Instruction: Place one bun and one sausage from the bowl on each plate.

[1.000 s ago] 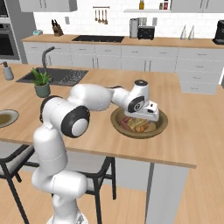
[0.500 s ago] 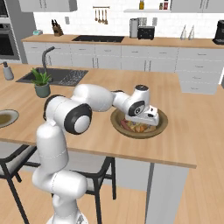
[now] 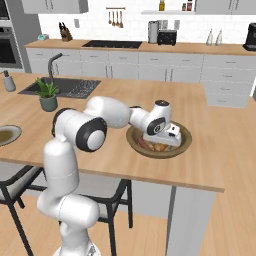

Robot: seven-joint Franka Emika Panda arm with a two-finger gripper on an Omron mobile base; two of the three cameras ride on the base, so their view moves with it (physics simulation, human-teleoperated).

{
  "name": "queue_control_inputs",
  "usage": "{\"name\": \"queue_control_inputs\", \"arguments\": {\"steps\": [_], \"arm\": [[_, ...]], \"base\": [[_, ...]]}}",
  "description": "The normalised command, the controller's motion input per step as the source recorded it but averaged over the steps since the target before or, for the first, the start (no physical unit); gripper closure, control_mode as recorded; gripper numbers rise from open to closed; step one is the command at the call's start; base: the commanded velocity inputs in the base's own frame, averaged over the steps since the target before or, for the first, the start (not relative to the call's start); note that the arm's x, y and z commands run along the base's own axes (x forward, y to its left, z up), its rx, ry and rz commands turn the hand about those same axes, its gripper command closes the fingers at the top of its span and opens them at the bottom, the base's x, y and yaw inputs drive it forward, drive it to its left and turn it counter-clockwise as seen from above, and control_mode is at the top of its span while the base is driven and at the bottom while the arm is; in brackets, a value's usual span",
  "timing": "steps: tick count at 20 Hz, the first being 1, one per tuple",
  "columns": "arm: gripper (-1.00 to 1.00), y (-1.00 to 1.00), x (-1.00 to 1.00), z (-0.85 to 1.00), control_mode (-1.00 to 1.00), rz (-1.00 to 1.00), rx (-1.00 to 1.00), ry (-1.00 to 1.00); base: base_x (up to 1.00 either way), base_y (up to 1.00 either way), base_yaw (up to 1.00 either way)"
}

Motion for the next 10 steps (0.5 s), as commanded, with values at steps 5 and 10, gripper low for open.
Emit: {"name": "queue_control_inputs", "arguments": {"steps": [5, 10], "arm": [[-1.00, 0.00, 0.00, -0.18, -1.00, 0.00, 0.01, 0.01], [-1.00, 0.00, 0.00, -0.09, -1.00, 0.00, 0.00, 0.00]], "base": [[0.00, 0.00, 0.00], [0.00, 0.00, 0.00]]}}
